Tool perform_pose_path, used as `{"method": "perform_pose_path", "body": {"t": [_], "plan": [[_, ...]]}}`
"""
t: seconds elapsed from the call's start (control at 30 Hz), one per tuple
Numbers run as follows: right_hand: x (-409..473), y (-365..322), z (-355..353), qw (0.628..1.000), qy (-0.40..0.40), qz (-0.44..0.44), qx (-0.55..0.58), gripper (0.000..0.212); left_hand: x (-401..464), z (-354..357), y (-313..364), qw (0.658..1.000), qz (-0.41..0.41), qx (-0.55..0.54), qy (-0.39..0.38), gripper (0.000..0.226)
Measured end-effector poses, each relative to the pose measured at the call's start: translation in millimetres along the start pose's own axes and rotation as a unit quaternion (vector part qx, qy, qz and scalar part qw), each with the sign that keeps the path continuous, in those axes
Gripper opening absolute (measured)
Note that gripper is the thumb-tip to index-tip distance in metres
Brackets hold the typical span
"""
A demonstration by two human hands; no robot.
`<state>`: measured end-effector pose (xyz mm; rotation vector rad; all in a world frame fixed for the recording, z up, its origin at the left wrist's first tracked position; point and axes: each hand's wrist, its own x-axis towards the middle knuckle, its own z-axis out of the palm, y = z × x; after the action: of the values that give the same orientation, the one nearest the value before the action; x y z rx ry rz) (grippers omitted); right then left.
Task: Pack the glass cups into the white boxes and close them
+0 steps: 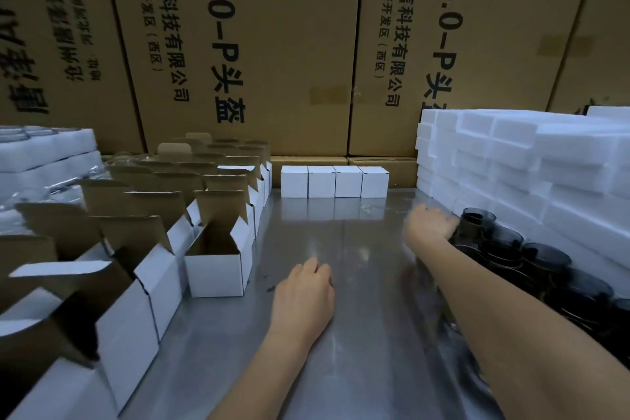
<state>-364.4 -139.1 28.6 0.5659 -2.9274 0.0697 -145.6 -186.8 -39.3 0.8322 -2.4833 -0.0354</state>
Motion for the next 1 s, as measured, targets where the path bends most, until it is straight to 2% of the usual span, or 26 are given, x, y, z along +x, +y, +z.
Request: {"method": "perform_pose_path", "body": {"t": [0.13,0.23,0.33,0.43,0.5,0.57,0.63,0.7,0.77,0.87,0.93,1.0], "plan": [[-29.1,-16.1,-4.0,0.992,0.030,-0.117,0.042,0.048,-10.7,-5.0,1.3,1.000,-0.003,0.006,-0.010,0.023],[-54.1,-31.0,-3.3,0.976,0.053,-0.194,0.083,0.042,-16.7,-9.9,3.5,1.000,-0.009,0.009,-0.016,0.023],[-82.5,-40.1,2.1,0.949,0.082,-0.261,0.159,0.034,-20.5,-15.7,4.5,0.999,-0.034,-0.008,-0.014,0.020],[-112.0,-41.1,14.4,0.906,0.131,-0.302,0.265,0.039,-24.0,-19.4,1.8,0.997,-0.068,-0.027,-0.013,0.023],[-131.2,-37.4,26.5,0.871,0.158,-0.307,0.350,0.047,-26.8,-20.2,-0.9,0.994,-0.094,-0.044,-0.018,0.030],[-144.1,-32.9,39.3,0.862,0.140,-0.301,0.384,0.062,-28.4,-19.6,-3.3,0.992,-0.108,-0.055,-0.020,0.034],[-147.3,-29.9,49.2,0.872,0.058,-0.278,0.399,0.083,-28.1,-17.7,-5.3,0.992,-0.104,-0.063,-0.026,0.036],[-141.1,-28.7,49.5,0.861,-0.023,-0.237,0.449,0.095,-25.5,-14.8,-8.3,0.992,-0.085,-0.085,-0.039,0.035],[-135.0,-28.7,48.8,0.842,-0.044,-0.220,0.491,0.089,-23.3,-12.0,-12.6,0.985,-0.079,-0.149,-0.045,0.036],[-134.0,-28.3,49.8,0.842,-0.022,-0.230,0.487,0.072,-19.1,-9.1,-18.9,0.960,-0.101,-0.261,-0.020,0.044],[-133.9,-26.9,48.3,0.839,-0.014,-0.229,0.494,0.068,-17.0,-6.3,-21.3,0.952,-0.105,-0.287,-0.013,0.049],[-133.5,-24.9,45.7,0.819,-0.005,-0.234,0.524,0.064,-15.8,-4.0,-21.9,0.945,-0.101,-0.311,-0.004,0.051]]}}
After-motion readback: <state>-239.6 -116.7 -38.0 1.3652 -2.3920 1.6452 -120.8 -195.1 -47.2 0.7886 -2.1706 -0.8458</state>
